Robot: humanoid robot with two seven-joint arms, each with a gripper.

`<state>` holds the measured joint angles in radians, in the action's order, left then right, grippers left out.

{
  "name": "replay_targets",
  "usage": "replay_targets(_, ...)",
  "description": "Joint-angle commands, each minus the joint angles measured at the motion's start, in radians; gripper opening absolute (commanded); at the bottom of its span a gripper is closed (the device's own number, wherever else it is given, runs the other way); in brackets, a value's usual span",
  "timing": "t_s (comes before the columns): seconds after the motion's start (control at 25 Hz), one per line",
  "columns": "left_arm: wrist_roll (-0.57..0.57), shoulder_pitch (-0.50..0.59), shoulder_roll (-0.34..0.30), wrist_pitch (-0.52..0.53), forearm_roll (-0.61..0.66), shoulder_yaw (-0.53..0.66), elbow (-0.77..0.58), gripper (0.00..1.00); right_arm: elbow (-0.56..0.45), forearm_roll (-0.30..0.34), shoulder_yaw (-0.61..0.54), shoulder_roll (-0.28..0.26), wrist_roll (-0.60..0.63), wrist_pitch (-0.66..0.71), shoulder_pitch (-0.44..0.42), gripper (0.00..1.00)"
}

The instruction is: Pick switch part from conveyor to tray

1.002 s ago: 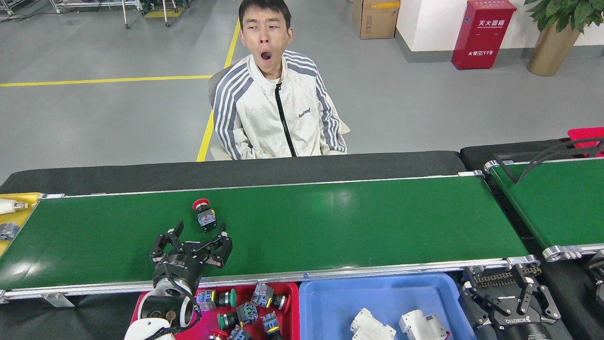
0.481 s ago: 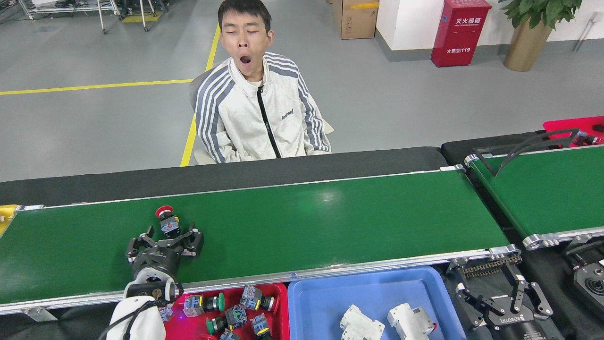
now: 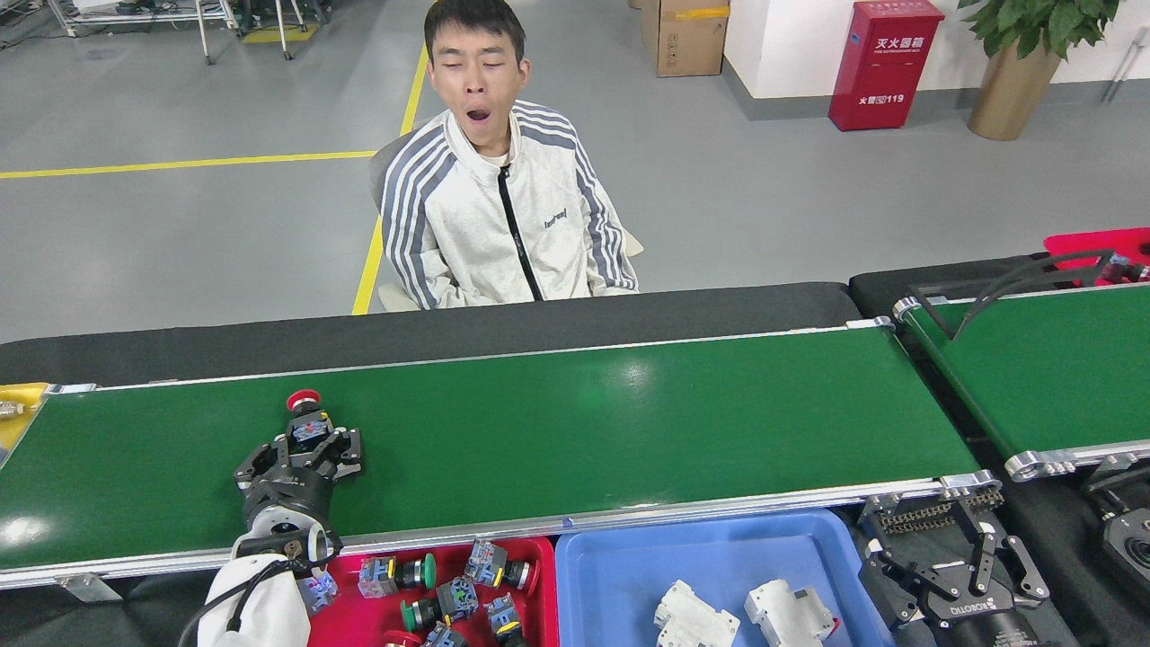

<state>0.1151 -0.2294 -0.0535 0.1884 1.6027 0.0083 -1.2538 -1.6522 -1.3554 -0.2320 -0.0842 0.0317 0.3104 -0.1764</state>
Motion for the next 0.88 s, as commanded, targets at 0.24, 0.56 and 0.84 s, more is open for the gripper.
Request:
replay_targets(0.24, -0.005, 0.326, -0.025, 0.477, -0.007, 0.042, -0.483, 1.00, -0.009, 0.004, -0.061, -0.003, 0.005, -0.014, 0.011, 1.00)
replay_targets(0.56, -0.005, 0.361, -0.006, 0.388, -0.033, 0.252, -0.472, 1.00, -0.017, 0.029, -0.061, -0.002, 0.007, -0.007, 0.005, 1.00)
replay_targets(0.84, -0.005, 0.380, 0.015, 0.218, -0.035, 0.435, -0.466, 1.00, -0.015, 0.029, -0.056, 0.029, 0.005, -0.007, -0.002, 1.00)
